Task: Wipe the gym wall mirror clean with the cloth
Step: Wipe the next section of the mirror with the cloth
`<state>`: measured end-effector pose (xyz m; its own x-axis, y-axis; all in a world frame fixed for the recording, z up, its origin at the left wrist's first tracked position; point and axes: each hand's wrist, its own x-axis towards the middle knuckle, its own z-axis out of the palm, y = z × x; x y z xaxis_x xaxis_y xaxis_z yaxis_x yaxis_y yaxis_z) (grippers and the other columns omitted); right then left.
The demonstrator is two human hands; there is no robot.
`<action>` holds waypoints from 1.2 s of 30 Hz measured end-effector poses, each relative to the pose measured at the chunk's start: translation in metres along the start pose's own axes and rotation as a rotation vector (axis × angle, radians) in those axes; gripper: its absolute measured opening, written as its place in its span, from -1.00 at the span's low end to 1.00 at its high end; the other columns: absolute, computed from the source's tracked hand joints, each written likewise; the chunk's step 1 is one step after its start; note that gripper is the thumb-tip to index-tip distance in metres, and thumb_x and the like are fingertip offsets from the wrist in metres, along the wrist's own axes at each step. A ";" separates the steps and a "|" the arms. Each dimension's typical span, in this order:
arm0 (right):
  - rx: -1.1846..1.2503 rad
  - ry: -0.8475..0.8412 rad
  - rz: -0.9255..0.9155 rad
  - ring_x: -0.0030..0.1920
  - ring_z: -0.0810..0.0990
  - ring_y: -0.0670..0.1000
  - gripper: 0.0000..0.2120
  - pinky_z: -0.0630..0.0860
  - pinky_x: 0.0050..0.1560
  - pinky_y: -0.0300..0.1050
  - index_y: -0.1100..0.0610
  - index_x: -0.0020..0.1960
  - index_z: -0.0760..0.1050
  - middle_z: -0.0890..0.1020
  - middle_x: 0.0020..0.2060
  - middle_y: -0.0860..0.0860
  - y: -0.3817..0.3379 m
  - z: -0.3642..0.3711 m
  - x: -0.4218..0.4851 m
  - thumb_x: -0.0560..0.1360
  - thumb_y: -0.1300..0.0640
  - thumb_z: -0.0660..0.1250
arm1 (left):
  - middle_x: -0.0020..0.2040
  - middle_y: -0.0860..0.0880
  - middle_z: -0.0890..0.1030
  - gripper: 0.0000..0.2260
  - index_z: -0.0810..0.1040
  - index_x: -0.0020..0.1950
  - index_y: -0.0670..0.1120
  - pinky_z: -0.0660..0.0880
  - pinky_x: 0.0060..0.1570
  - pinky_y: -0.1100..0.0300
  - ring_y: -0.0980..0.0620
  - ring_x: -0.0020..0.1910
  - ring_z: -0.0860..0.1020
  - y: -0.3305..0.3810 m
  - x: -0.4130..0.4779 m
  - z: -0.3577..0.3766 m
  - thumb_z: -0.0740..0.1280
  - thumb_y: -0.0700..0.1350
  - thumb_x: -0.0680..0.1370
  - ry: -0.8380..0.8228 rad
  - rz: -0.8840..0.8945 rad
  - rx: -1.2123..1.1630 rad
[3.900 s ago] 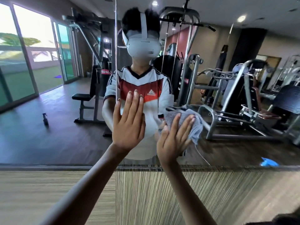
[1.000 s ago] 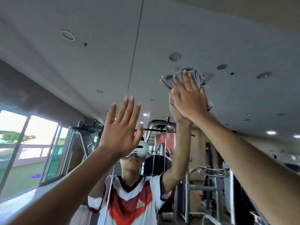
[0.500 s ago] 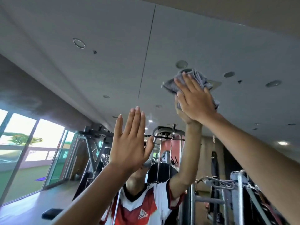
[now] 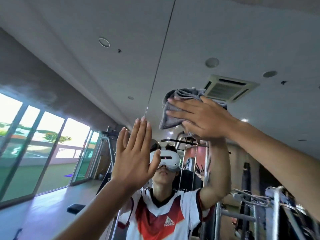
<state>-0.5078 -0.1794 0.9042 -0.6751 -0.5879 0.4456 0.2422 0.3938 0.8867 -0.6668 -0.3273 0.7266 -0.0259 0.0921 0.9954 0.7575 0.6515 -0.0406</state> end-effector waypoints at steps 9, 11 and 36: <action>0.085 0.109 0.717 0.60 -0.03 -0.02 -0.38 0.15 0.41 0.14 -0.02 0.63 -0.01 -0.01 0.62 0.01 -0.027 0.001 0.065 0.58 -0.08 -0.26 | 0.64 -0.13 0.08 -0.36 0.12 0.62 -0.18 0.04 0.50 -0.21 -0.06 0.62 0.05 0.017 -0.047 0.004 -0.20 0.20 0.67 -0.027 -0.110 -0.012; 0.094 0.111 0.563 0.60 0.01 -0.03 -0.42 0.16 0.40 0.13 -0.03 0.62 0.02 0.01 0.62 0.00 -0.062 0.004 0.069 0.62 -0.07 -0.19 | 0.64 -0.11 0.07 -0.36 0.11 0.63 -0.16 -0.03 0.53 -0.19 -0.05 0.62 0.04 0.018 -0.047 0.002 -0.20 0.20 0.67 -0.040 -0.132 0.011; 0.031 0.048 -0.191 0.42 0.43 0.02 -0.48 0.36 0.29 0.17 -0.10 0.56 0.24 0.22 0.56 -0.06 -0.099 0.021 -0.047 0.61 -0.08 0.03 | 0.61 -0.17 0.17 -0.39 0.19 0.59 -0.22 -0.02 0.53 -0.15 -0.11 0.60 0.12 0.039 -0.135 0.000 -0.16 0.13 0.69 -0.058 -0.238 0.009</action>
<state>-0.5145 -0.1758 0.7927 -0.6725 -0.6868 0.2758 0.0911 0.2930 0.9518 -0.6337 -0.3143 0.5907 -0.2405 -0.0219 0.9704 0.7198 0.6667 0.1934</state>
